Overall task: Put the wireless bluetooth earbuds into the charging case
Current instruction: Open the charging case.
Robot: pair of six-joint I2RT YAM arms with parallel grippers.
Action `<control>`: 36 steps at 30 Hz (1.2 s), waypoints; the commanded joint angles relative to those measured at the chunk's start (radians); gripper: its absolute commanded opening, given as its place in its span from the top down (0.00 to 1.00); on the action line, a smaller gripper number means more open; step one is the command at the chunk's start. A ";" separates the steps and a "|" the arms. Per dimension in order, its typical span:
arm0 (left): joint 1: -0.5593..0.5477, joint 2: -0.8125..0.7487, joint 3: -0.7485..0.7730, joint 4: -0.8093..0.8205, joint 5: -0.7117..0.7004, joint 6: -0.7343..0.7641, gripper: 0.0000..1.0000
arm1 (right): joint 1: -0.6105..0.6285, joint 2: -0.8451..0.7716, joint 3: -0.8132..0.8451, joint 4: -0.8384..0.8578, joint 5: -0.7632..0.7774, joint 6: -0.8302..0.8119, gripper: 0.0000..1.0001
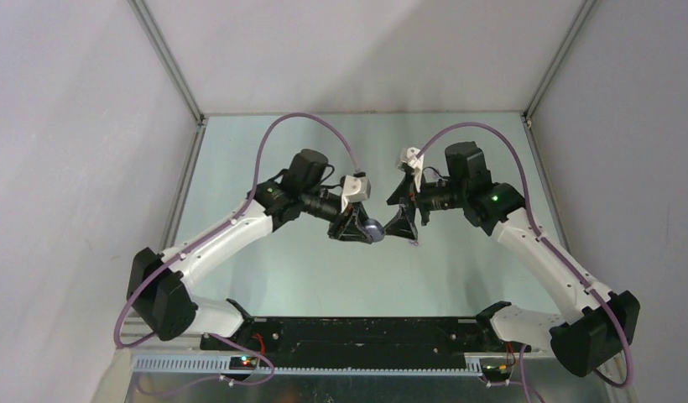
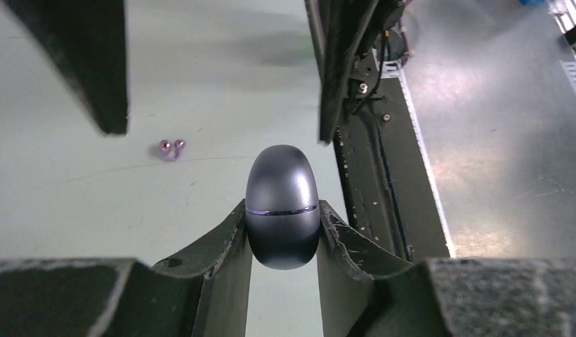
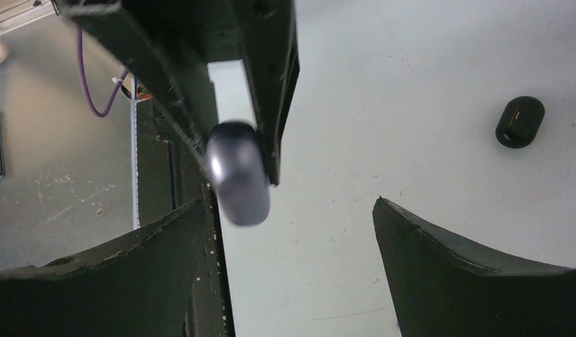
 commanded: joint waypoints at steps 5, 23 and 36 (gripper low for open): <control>-0.041 0.045 0.044 0.013 0.054 -0.009 1.00 | 0.040 0.030 -0.006 0.056 0.054 0.007 0.07; -0.040 0.022 0.036 0.037 0.034 -0.025 1.00 | 0.060 0.021 -0.005 0.018 0.137 -0.073 0.06; -0.040 0.014 0.039 0.029 0.036 -0.021 1.00 | 0.001 -0.045 -0.007 0.012 0.148 -0.084 0.05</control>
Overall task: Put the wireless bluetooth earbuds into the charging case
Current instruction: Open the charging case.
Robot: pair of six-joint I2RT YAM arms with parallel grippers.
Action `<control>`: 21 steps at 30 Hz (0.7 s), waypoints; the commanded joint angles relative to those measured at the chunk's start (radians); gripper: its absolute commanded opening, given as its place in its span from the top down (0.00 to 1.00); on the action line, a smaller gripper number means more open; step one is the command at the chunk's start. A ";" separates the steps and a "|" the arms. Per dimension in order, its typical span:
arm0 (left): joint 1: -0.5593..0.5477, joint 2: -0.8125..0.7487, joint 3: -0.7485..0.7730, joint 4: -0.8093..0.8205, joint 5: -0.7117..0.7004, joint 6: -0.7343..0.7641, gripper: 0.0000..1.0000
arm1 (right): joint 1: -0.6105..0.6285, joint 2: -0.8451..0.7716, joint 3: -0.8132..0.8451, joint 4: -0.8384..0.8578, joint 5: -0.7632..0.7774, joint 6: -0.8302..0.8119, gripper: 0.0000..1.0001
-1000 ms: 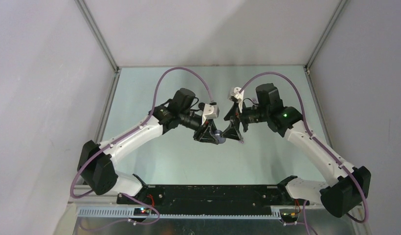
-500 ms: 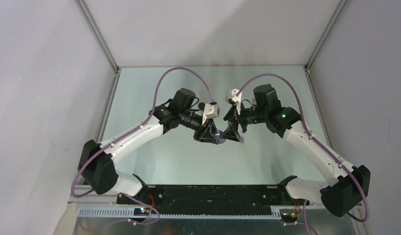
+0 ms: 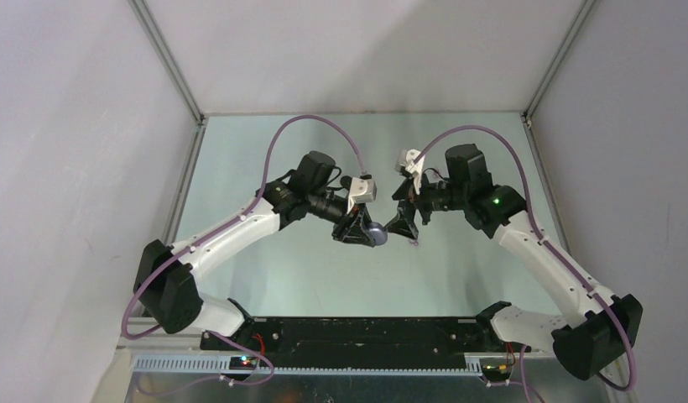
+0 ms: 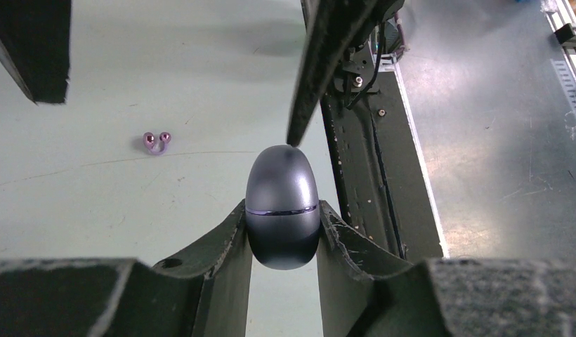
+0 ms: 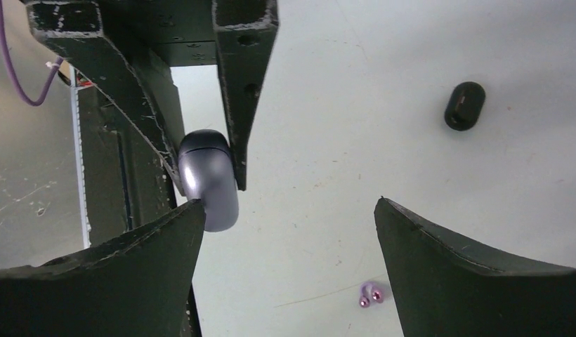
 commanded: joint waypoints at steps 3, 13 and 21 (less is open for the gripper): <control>-0.003 -0.039 0.033 0.026 0.034 0.000 1.00 | -0.028 -0.048 0.004 0.010 0.009 -0.019 0.05; -0.003 -0.032 0.035 0.025 0.035 -0.002 1.00 | 0.004 -0.041 0.004 -0.012 -0.053 -0.029 0.01; -0.004 -0.029 0.035 0.024 0.034 -0.002 1.00 | 0.058 0.017 0.003 -0.003 0.022 -0.040 0.01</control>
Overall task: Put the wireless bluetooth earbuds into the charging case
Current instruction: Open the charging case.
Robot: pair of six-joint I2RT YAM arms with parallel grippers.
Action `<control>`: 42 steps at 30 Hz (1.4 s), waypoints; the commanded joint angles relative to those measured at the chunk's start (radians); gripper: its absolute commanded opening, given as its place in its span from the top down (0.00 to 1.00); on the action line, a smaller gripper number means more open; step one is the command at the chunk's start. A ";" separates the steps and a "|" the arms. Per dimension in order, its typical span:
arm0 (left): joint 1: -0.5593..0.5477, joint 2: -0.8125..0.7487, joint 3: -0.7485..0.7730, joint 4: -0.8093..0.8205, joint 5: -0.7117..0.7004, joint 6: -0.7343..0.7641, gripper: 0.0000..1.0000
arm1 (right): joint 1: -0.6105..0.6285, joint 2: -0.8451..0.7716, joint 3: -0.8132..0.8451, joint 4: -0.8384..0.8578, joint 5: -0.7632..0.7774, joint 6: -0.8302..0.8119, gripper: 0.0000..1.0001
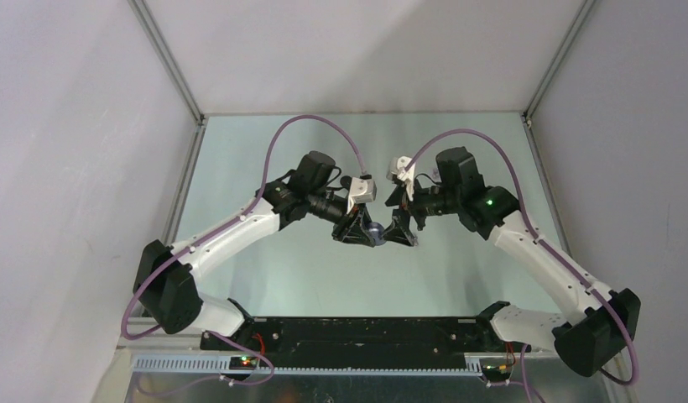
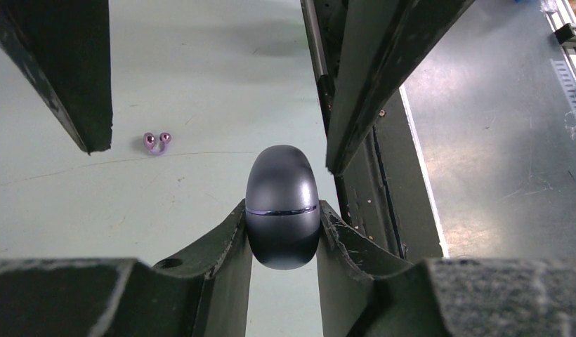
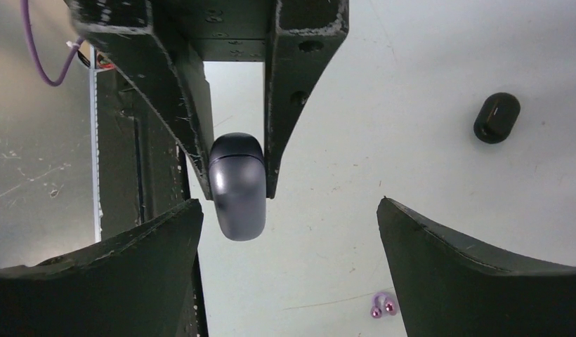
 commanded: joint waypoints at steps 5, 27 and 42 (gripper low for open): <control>-0.003 -0.024 0.037 0.025 0.035 -0.003 1.00 | 0.026 0.027 -0.009 0.045 0.068 0.005 0.01; -0.004 -0.027 0.036 0.021 0.040 0.001 1.00 | 0.027 0.011 -0.017 0.060 0.167 -0.017 0.01; -0.003 -0.028 0.038 0.018 0.041 0.001 1.00 | -0.016 -0.015 -0.017 0.054 0.153 -0.021 0.01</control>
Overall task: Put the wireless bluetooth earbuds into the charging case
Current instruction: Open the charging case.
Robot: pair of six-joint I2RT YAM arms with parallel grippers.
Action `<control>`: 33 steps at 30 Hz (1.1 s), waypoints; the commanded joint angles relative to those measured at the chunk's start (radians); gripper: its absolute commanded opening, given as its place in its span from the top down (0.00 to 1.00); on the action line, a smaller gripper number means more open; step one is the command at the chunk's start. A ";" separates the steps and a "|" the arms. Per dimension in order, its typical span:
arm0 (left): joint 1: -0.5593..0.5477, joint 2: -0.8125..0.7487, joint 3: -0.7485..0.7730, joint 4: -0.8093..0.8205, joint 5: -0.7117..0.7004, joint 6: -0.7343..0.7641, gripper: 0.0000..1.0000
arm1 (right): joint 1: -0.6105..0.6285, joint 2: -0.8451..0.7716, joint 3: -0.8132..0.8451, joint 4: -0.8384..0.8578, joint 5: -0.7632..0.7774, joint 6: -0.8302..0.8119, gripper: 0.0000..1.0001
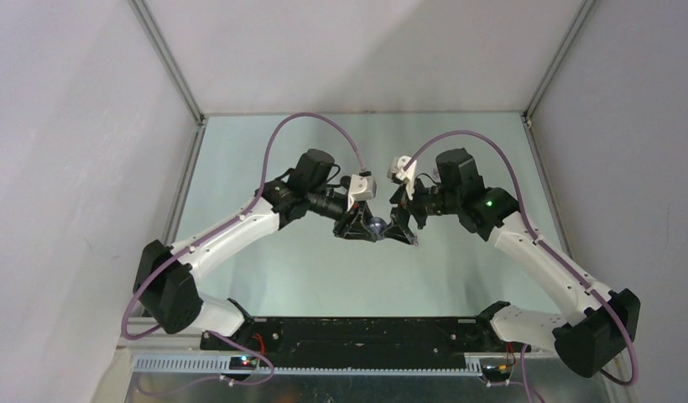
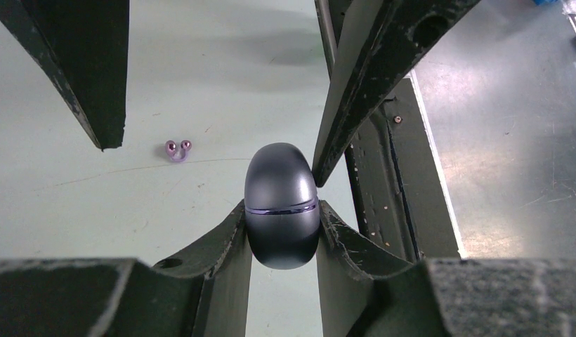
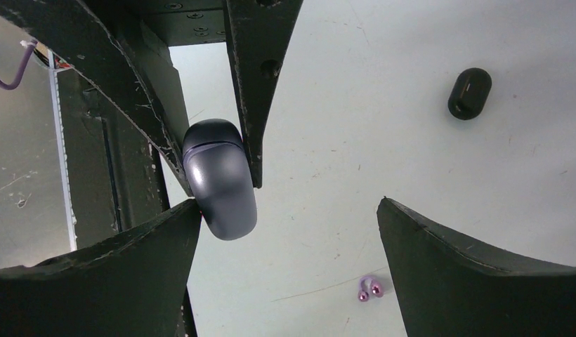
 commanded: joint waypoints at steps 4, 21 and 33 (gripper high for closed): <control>-0.006 -0.027 0.037 -0.026 0.062 -0.001 1.00 | -0.030 -0.035 -0.001 0.041 0.052 -0.029 0.01; -0.007 -0.025 0.037 -0.025 0.062 -0.003 1.00 | -0.057 -0.068 -0.001 0.037 0.035 -0.027 0.01; -0.006 -0.018 0.035 -0.022 0.059 -0.004 1.00 | -0.099 -0.114 0.000 0.033 -0.062 -0.005 0.01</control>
